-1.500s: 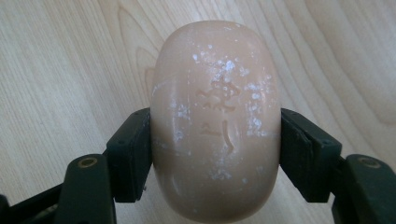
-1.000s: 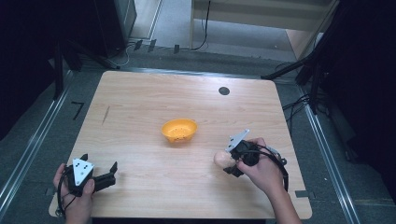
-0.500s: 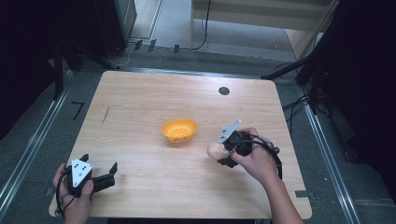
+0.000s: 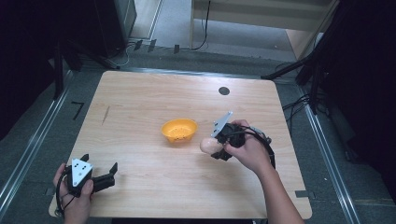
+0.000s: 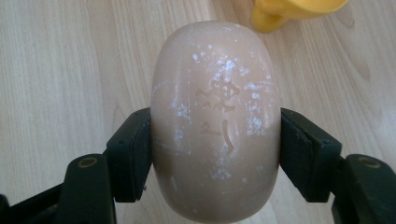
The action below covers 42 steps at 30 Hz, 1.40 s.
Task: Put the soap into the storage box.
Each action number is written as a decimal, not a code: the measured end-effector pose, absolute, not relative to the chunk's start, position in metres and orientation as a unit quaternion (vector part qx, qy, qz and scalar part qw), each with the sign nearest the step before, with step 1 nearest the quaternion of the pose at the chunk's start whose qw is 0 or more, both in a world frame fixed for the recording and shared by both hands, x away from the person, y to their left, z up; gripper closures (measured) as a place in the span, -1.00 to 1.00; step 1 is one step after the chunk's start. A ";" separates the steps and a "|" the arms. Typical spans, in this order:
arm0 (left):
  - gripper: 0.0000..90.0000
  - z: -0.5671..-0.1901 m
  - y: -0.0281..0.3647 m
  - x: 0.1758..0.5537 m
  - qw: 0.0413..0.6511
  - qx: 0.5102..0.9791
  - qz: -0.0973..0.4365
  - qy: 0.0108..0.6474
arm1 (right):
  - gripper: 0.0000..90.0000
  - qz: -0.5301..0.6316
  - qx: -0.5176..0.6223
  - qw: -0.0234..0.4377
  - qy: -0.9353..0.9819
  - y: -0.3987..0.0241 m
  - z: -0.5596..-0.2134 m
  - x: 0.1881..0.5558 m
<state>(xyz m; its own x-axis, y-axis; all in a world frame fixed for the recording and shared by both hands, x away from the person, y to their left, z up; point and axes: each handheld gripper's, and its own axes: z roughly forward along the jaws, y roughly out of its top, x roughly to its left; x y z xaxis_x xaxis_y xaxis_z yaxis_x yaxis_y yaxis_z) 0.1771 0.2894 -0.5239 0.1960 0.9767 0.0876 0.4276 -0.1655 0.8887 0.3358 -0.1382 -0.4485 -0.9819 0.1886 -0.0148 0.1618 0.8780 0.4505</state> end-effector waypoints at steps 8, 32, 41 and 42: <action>-0.99 -0.524 0.289 0.178 0.380 0.675 0.359 0.521 | -0.25 0.235 0.068 0.019 0.969 -0.129 -0.442 0.344; -0.99 -0.524 0.290 0.178 0.382 0.675 0.357 0.520 | -0.26 0.249 -0.002 0.018 0.968 -0.090 -0.437 0.387; -0.99 -0.524 0.290 0.178 0.386 0.673 0.356 0.521 | -0.26 0.226 -0.015 0.019 0.974 -0.065 -0.438 0.401; -0.99 -0.524 0.290 0.178 0.386 0.673 0.356 0.521 | -0.26 0.229 -0.014 0.020 0.973 -0.063 -0.438 0.403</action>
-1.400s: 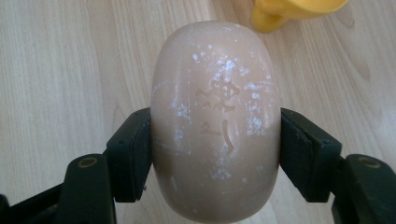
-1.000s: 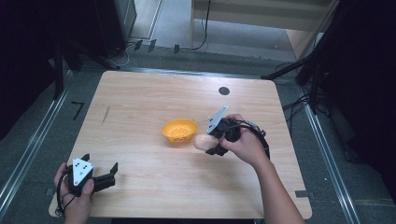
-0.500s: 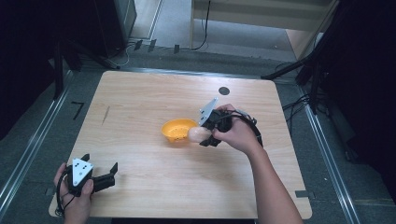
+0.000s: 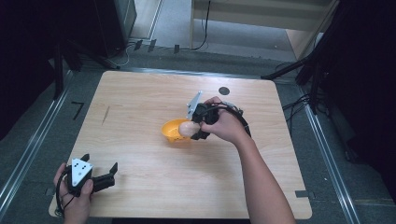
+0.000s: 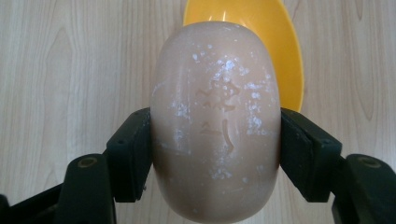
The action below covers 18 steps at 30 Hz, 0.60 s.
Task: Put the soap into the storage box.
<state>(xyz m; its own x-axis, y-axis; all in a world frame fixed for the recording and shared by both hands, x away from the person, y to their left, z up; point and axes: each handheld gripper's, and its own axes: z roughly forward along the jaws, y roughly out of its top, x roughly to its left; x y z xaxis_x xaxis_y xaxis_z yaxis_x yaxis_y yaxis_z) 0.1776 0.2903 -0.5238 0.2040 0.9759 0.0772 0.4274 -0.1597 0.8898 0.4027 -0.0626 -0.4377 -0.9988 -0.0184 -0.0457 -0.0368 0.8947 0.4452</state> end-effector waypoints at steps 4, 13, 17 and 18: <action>-0.99 -0.524 0.290 0.178 0.384 0.674 0.356 0.522 | -0.26 0.212 -0.022 0.023 0.977 -0.051 -0.439 0.406; -0.99 -0.524 0.291 0.178 0.386 0.672 0.355 0.523 | -0.26 0.203 -0.042 0.011 0.978 -0.029 -0.437 0.412; -0.99 -0.524 0.291 0.178 0.388 0.670 0.355 0.524 | -0.26 0.204 -0.044 0.008 0.978 -0.024 -0.438 0.415; -0.99 -0.524 0.291 0.178 0.388 0.670 0.355 0.524 | -0.26 0.199 -0.041 0.004 0.979 -0.024 -0.439 0.416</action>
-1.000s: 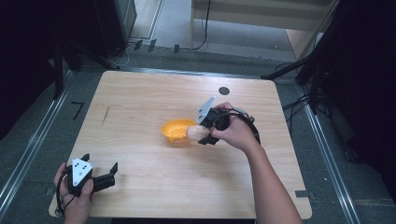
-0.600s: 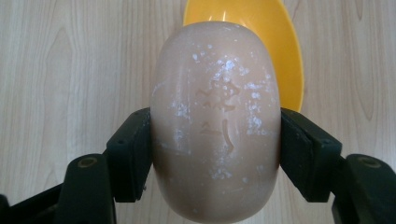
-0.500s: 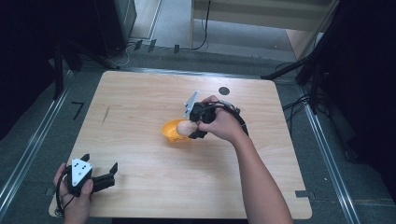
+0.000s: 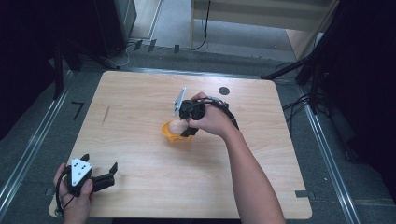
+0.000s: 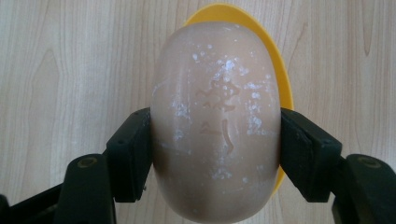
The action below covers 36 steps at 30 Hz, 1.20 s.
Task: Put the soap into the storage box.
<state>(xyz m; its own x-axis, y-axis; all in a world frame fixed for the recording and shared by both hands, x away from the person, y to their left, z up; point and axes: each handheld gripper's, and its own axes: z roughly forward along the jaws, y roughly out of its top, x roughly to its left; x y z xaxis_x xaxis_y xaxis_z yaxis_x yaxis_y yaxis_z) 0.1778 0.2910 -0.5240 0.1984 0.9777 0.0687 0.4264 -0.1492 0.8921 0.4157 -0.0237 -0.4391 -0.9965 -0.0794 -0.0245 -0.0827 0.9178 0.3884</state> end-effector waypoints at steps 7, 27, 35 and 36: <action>-0.99 -0.524 0.291 0.178 0.387 0.670 0.354 0.526 | -0.26 0.185 -0.037 -0.001 0.982 -0.020 -0.441 0.422; -0.99 -0.524 0.292 0.178 0.390 0.669 0.351 0.526 | -0.68 0.192 0.007 0.022 0.981 -0.018 -0.438 0.423; -0.99 -0.524 0.292 0.178 0.388 0.670 0.350 0.527 | -0.68 0.202 0.035 0.015 0.979 -0.035 -0.441 0.419; -0.99 -0.524 0.292 0.178 0.389 0.670 0.350 0.526 | -0.69 0.206 0.038 0.017 0.978 -0.038 -0.441 0.418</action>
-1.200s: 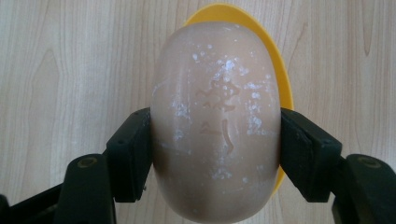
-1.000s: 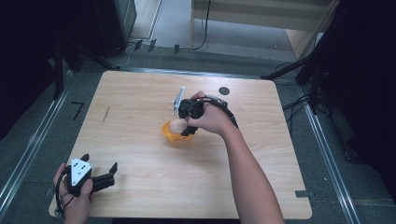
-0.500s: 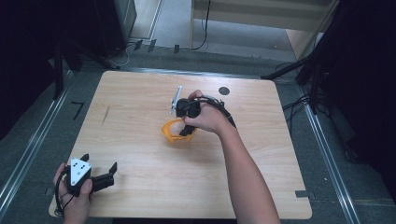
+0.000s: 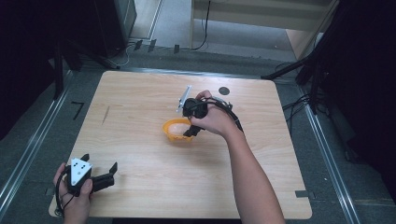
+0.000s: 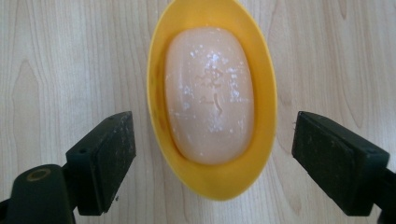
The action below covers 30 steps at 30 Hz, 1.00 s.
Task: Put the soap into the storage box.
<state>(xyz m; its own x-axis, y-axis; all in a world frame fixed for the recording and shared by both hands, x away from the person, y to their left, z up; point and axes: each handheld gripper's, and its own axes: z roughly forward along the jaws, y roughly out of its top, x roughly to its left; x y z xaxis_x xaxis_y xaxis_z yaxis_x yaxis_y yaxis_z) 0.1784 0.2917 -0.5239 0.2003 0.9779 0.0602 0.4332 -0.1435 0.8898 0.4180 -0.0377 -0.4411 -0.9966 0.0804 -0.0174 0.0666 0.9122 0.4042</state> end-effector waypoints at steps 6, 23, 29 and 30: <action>-0.99 -0.524 0.292 0.178 0.389 0.670 0.350 0.526 | -1.00 0.216 0.065 0.020 0.974 -0.051 -0.443 0.412; -0.99 -0.524 0.293 0.179 0.389 0.670 0.345 0.530 | -1.00 0.238 0.125 0.032 0.963 -0.102 -0.443 0.390; -0.99 -0.524 0.293 0.179 0.388 0.669 0.346 0.531 | -1.00 0.248 0.144 0.031 0.957 -0.119 -0.449 0.379; -0.99 -0.524 0.293 0.179 0.389 0.669 0.346 0.531 | -1.00 0.249 0.143 0.032 0.957 -0.122 -0.450 0.378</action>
